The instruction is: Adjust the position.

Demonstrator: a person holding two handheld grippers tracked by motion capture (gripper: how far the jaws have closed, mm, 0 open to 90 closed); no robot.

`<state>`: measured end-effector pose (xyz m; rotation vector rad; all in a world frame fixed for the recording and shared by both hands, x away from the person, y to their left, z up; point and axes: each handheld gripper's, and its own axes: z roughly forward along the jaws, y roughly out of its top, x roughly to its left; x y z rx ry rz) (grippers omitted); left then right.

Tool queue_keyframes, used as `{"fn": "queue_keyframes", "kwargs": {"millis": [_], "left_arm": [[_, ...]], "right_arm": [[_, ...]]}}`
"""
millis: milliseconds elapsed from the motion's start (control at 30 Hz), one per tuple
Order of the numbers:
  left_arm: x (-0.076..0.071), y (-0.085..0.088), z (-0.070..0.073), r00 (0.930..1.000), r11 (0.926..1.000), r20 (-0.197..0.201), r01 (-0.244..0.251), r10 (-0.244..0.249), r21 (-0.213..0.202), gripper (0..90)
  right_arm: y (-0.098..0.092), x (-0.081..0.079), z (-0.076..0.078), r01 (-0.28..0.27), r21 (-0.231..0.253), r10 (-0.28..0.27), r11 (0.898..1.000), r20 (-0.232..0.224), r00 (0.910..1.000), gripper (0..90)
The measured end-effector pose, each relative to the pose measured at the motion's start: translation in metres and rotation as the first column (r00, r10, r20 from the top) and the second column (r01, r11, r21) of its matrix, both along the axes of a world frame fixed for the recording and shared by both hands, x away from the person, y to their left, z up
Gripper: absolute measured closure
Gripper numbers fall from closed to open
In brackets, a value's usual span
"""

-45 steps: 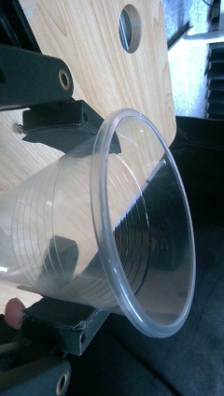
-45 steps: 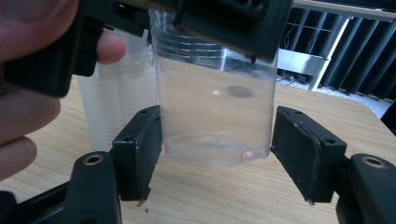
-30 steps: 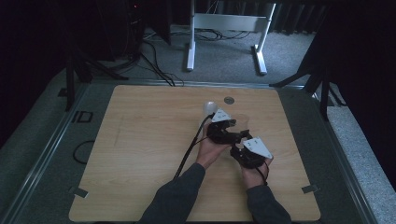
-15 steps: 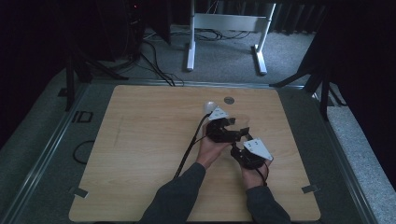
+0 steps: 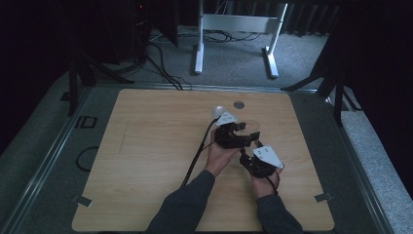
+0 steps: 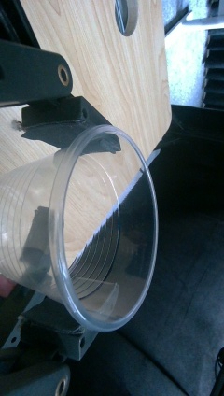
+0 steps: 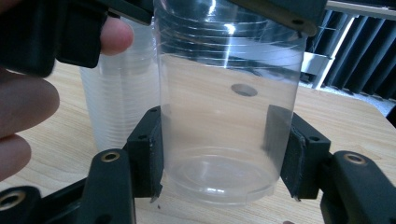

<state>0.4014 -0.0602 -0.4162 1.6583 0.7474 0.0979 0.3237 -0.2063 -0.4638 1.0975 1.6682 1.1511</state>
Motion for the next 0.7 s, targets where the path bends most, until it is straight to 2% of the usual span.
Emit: {"fn": "queue_keyframes", "kwargs": {"millis": [300, 433, 700], "left_arm": [[-0.0019, -0.0007, 0.0009, 0.9998, 0.9999, 0.022, -0.004, 0.004, 0.01, 27.6], [-0.0027, -0.0013, 0.001, 0.9995, 0.9998, 0.032, -0.005, 0.005, 0.017, 27.6], [-0.0043, -0.0019, 0.0012, 0.9974, 0.9983, 0.07, -0.021, 0.018, 0.054, 27.6]], "right_arm": [[-0.0009, 0.0009, 0.0012, -0.005, -0.001, 0.005, 1.0, -0.003, 1.0, 39.6], [-0.0017, 0.0017, 0.0016, -0.01, -0.003, 0.01, 1.0, -0.009, 0.9999, 35.8], [-0.005, 0.0021, 0.0021, -0.016, 0.002, 0.016, 1.0, -0.029, 0.9995, 30.3]]}}
